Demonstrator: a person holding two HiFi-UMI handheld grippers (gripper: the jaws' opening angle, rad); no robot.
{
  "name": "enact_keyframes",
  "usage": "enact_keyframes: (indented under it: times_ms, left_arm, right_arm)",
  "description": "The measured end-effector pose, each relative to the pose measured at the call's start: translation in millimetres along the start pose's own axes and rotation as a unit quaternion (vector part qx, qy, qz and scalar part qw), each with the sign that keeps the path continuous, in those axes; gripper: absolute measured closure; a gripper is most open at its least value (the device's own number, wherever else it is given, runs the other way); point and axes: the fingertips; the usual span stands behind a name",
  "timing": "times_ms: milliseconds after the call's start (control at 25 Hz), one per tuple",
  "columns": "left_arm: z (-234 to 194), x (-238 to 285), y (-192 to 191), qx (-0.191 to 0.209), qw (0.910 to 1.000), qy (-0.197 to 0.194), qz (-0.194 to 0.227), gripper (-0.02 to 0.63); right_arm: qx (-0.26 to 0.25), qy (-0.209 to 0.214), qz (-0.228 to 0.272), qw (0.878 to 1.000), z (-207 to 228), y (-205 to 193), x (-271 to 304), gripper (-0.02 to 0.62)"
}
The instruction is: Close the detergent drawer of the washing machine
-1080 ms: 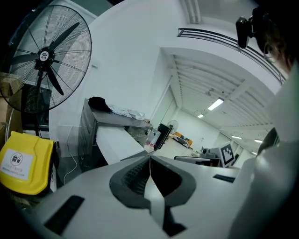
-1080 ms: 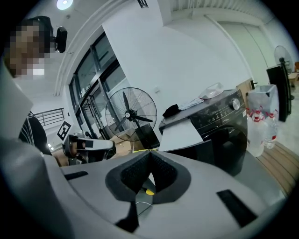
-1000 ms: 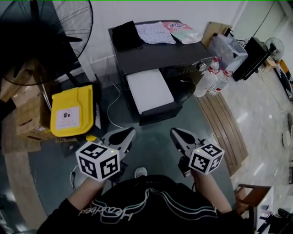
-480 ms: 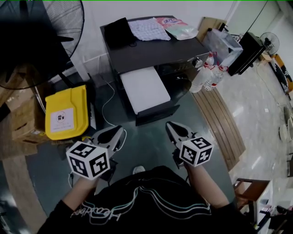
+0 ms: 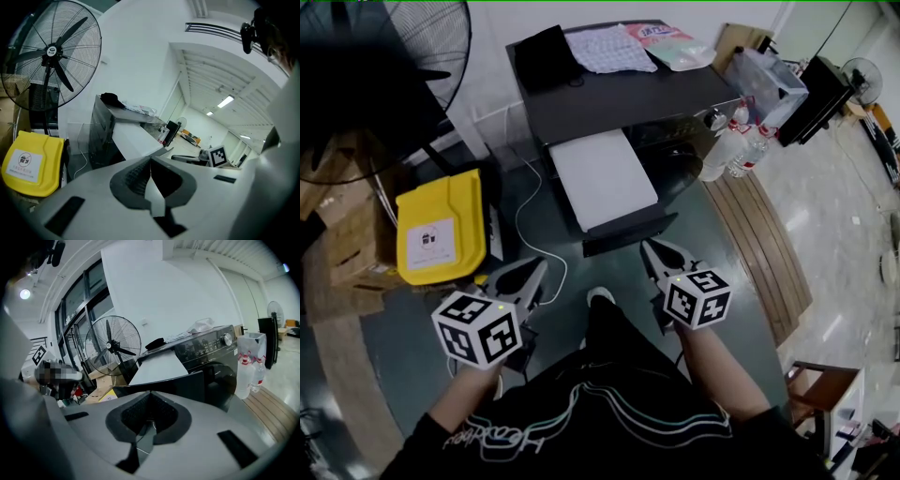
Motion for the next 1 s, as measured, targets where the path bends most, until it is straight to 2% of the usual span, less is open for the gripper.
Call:
enact_keyframes:
  times_ms: [440,1000]
  left_arm:
    - [-17,15,1,-0.012,0.9997,0.015,-0.018,0.580]
    - [-32,24,-9,-0.031,0.9987,0.021,-0.035,0.580]
  right_arm:
    - [0.013,-0.011,-0.001,1.000,17,0,18,0.569]
    - [-0.003,-0.028,-0.001,1.000,24,0,24,0.569]
Point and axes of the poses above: the fingertips, and each gripper's own axes: x forward along the fingers, z to its right, y out of its top, and after that the axes turned 2 degrees about -z, right-handed
